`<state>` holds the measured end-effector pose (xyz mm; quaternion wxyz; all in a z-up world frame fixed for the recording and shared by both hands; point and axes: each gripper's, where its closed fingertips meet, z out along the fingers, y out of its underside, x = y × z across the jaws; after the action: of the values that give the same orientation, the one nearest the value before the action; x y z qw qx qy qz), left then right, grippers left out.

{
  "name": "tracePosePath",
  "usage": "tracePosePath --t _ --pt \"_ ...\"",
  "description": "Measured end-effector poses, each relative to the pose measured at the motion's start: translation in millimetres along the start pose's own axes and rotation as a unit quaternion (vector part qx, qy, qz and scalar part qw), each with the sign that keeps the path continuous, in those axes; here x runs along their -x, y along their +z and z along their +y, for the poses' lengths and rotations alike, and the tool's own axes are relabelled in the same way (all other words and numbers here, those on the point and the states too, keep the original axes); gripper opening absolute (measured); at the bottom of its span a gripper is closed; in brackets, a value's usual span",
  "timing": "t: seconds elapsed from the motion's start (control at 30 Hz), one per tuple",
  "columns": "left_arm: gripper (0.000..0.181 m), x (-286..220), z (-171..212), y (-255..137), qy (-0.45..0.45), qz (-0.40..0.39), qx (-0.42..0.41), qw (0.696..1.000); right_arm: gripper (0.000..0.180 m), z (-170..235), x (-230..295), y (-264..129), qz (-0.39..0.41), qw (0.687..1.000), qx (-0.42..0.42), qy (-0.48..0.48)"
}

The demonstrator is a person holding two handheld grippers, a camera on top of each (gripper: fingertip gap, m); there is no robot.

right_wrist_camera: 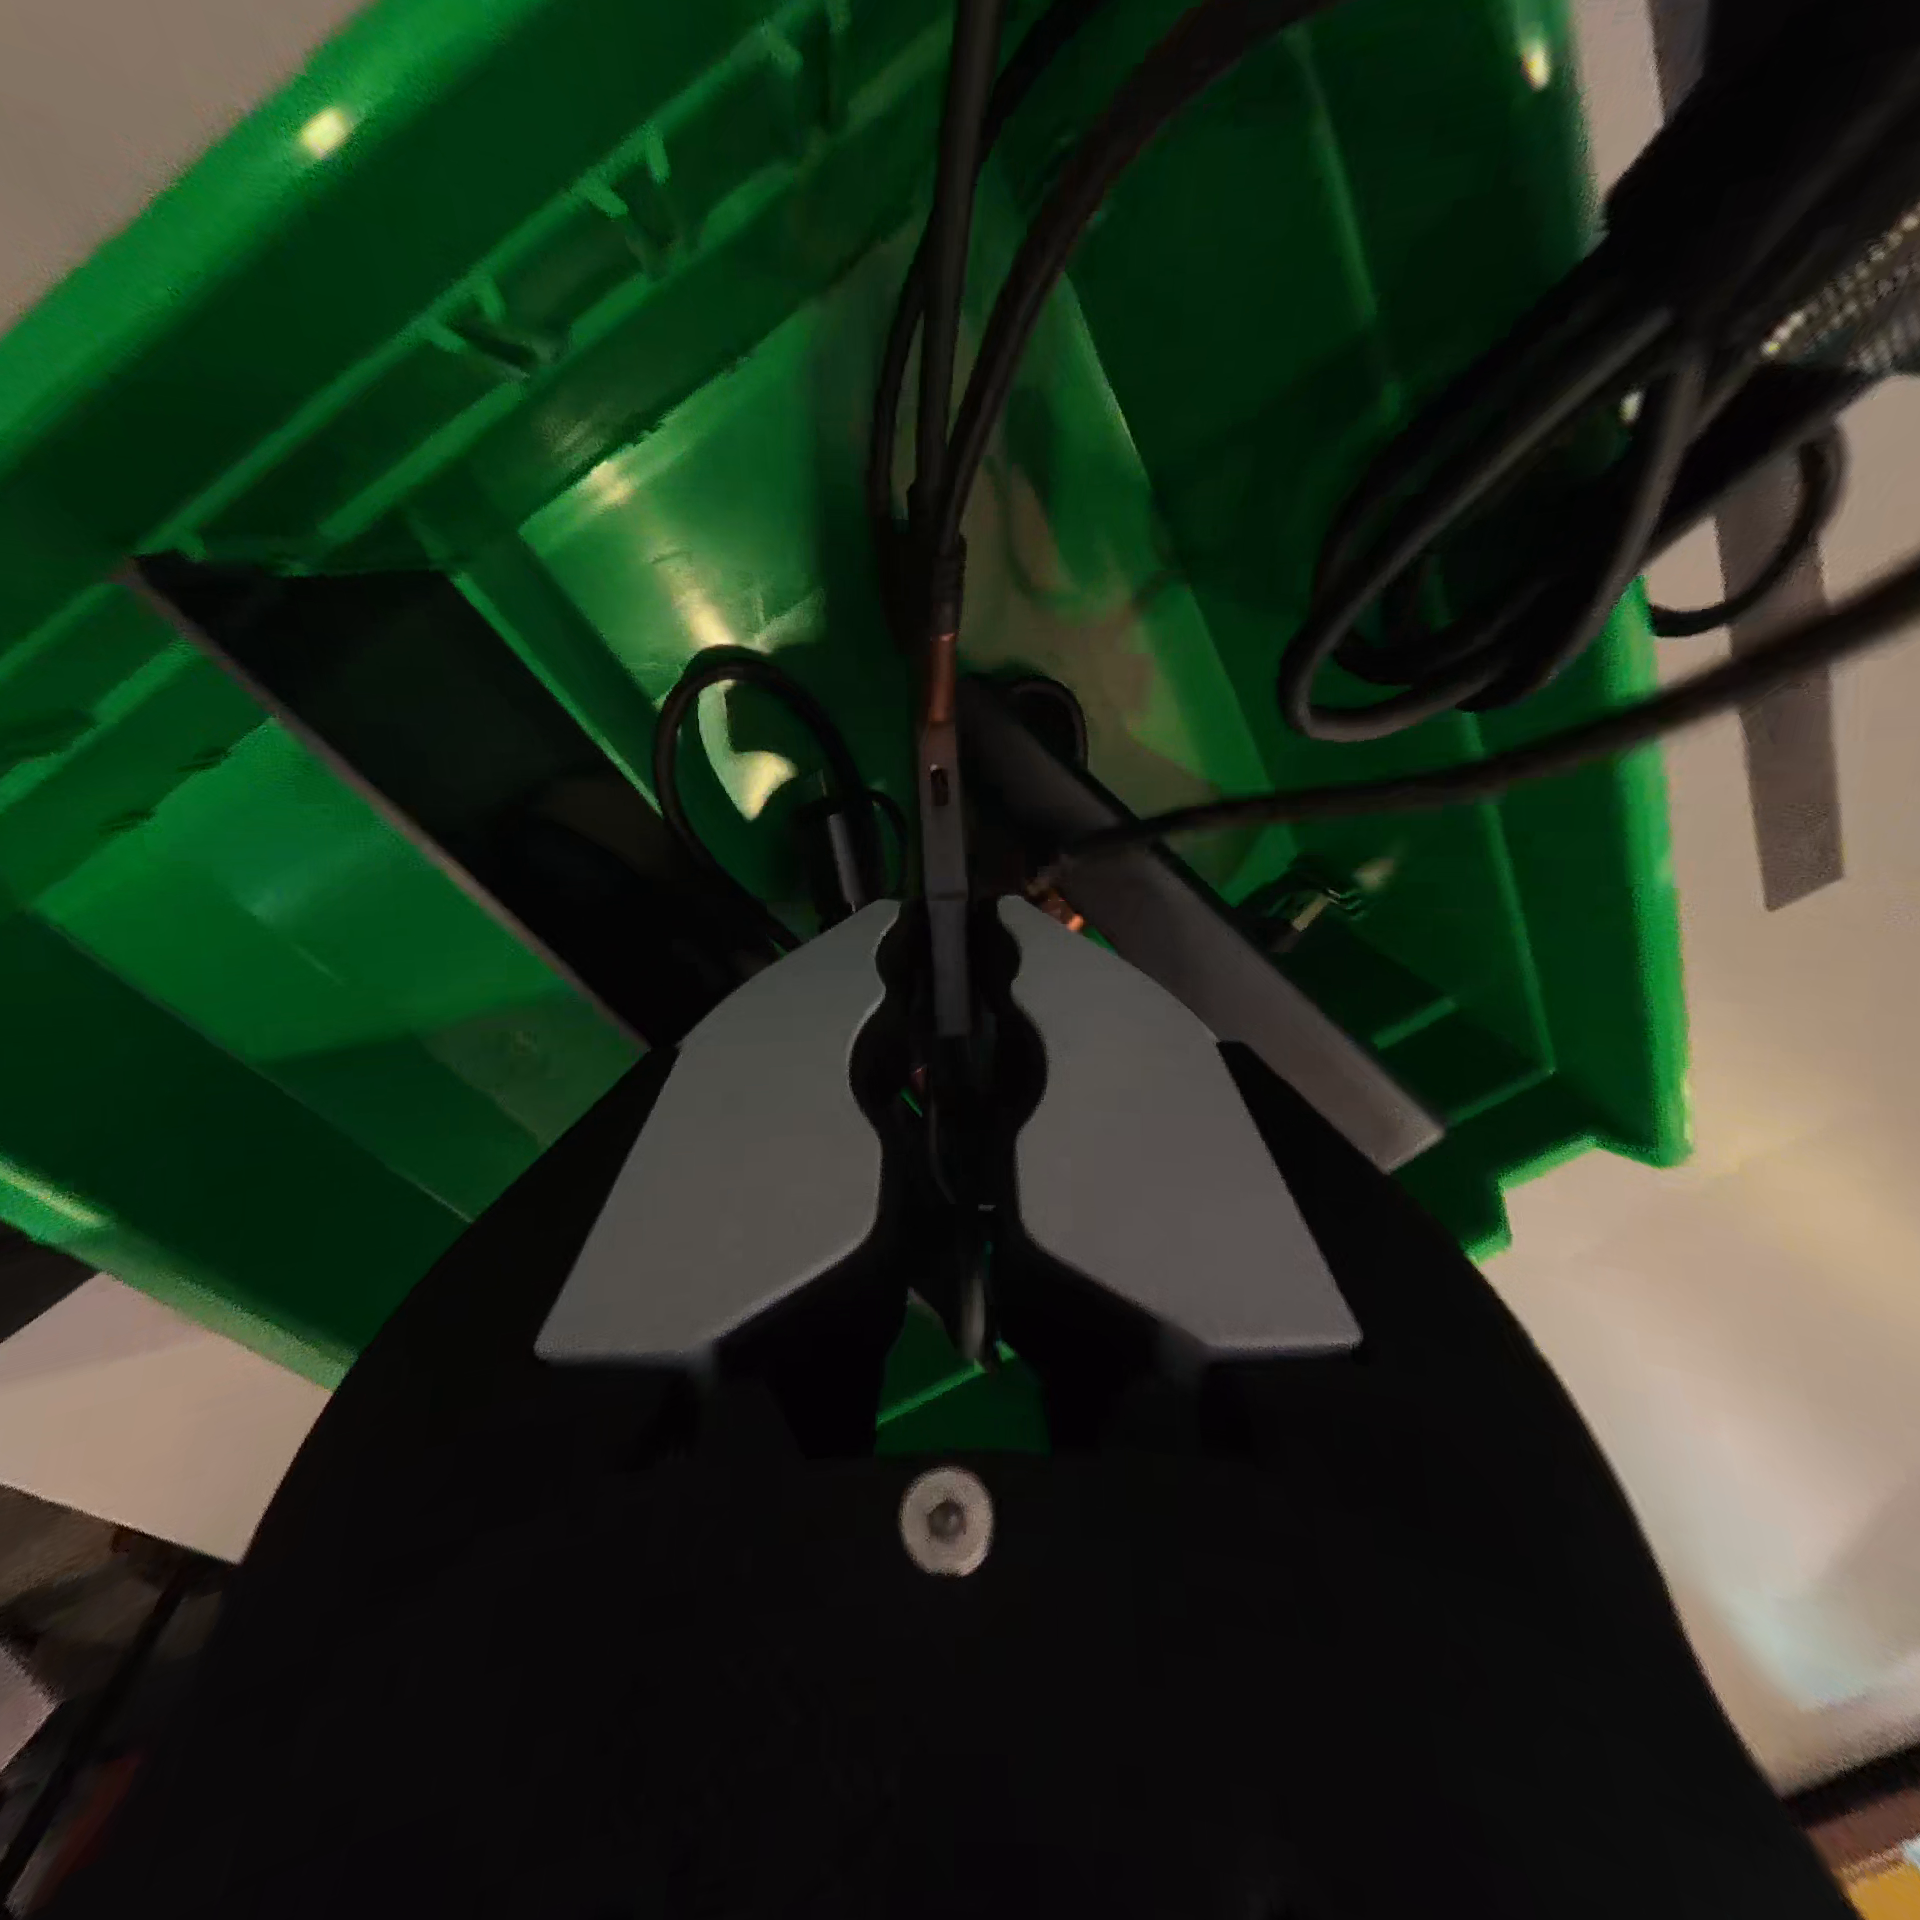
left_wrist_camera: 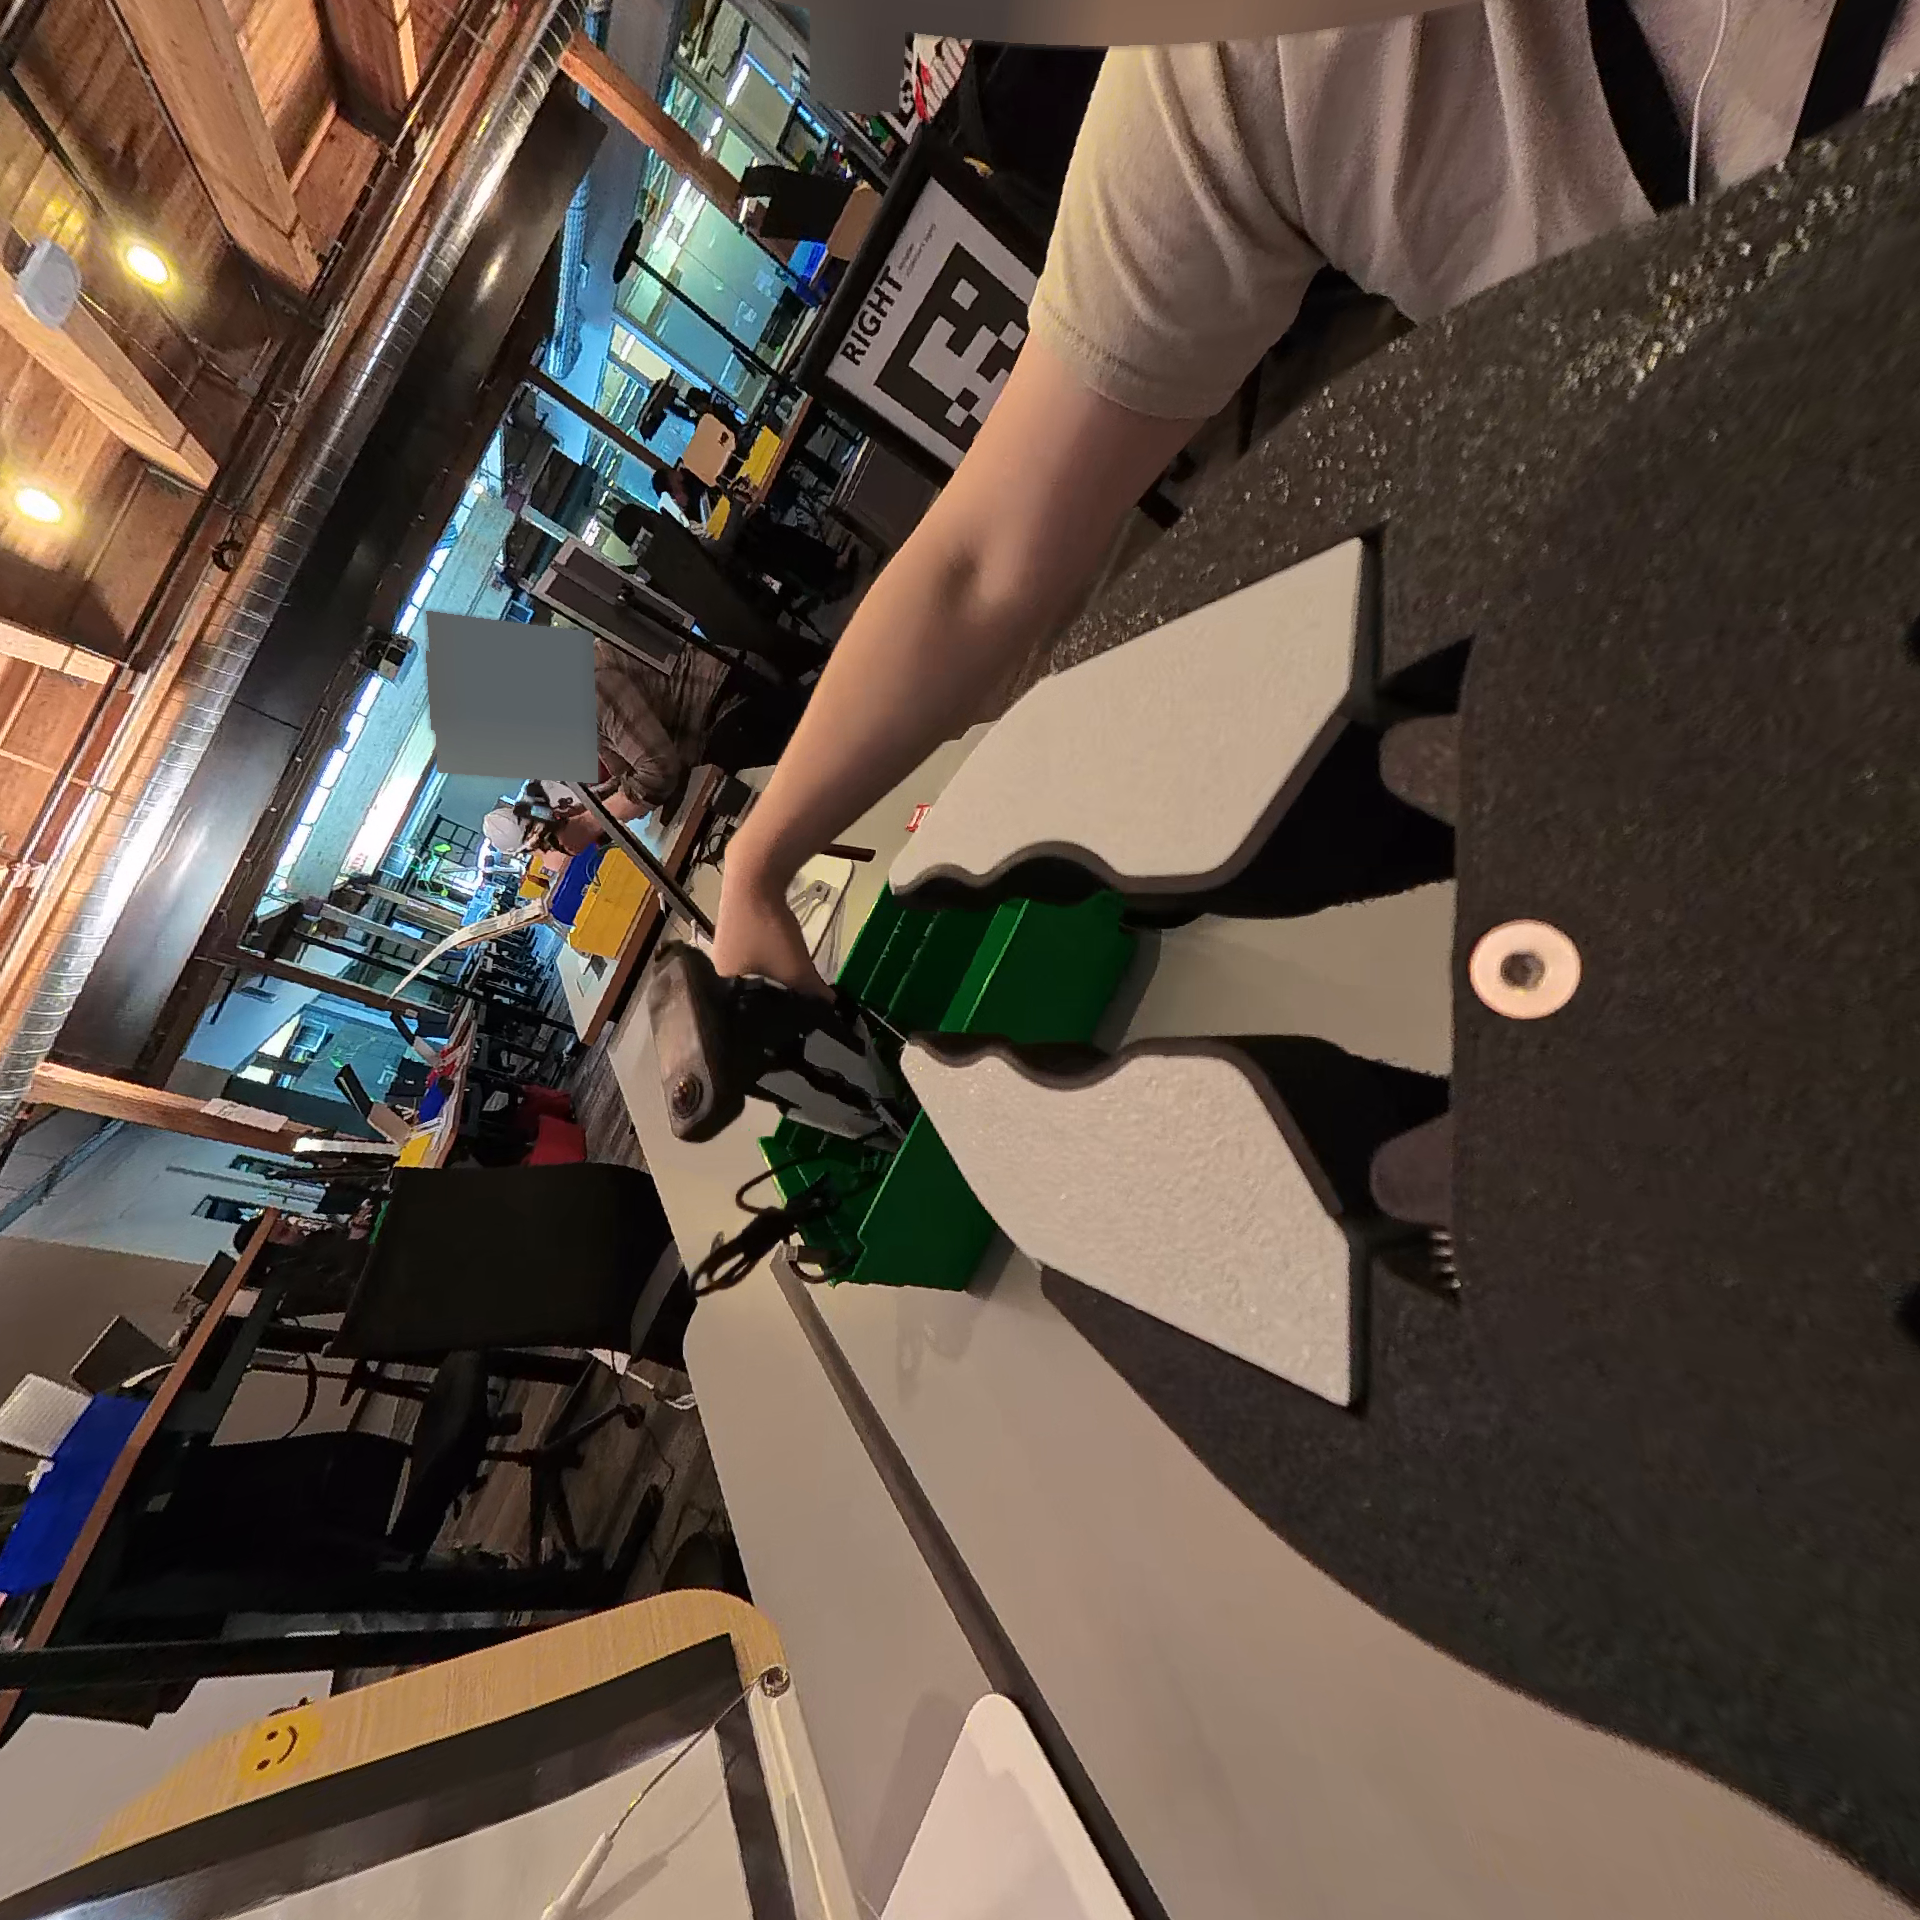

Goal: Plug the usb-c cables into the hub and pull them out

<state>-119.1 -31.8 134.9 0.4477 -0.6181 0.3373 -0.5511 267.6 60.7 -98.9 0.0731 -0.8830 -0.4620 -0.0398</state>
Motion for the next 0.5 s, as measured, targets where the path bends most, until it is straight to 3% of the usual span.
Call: tracePosePath --t 0.17,0.23,0.3,0.4,0.5 --pt "0.021 5.4 -3.2 -10.8 -0.004 -0.023 -0.006 1.000 0.028 -9.1 3.3 -47.2 0.002 0.995 -0.102 0.020" --pt "0.021 10.9 -2.5 -18.0 -0.006 -0.051 0.001 0.999 0.027 -15.9 -4.2 -77.4 0.040 0.981 -0.183 0.042" --pt "0.021 18.8 -0.8 -30.1 0.006 -0.099 0.015 0.995 0.027 -9.3 -20.6 -105.8 0.100 0.955 -0.249 0.123" --pt "0.028 41.7 1.9 -63.9 0.037 -0.231 0.040 0.971 0.039 41.6 -24.7 -106.4 0.148 0.896 -0.247 0.339" --pt "0.044 72.1 4.0 -120.2 0.054 -0.414 0.065 0.906 0.045 76.8 0.0 -67.5 0.129 0.857 -0.221 0.447"
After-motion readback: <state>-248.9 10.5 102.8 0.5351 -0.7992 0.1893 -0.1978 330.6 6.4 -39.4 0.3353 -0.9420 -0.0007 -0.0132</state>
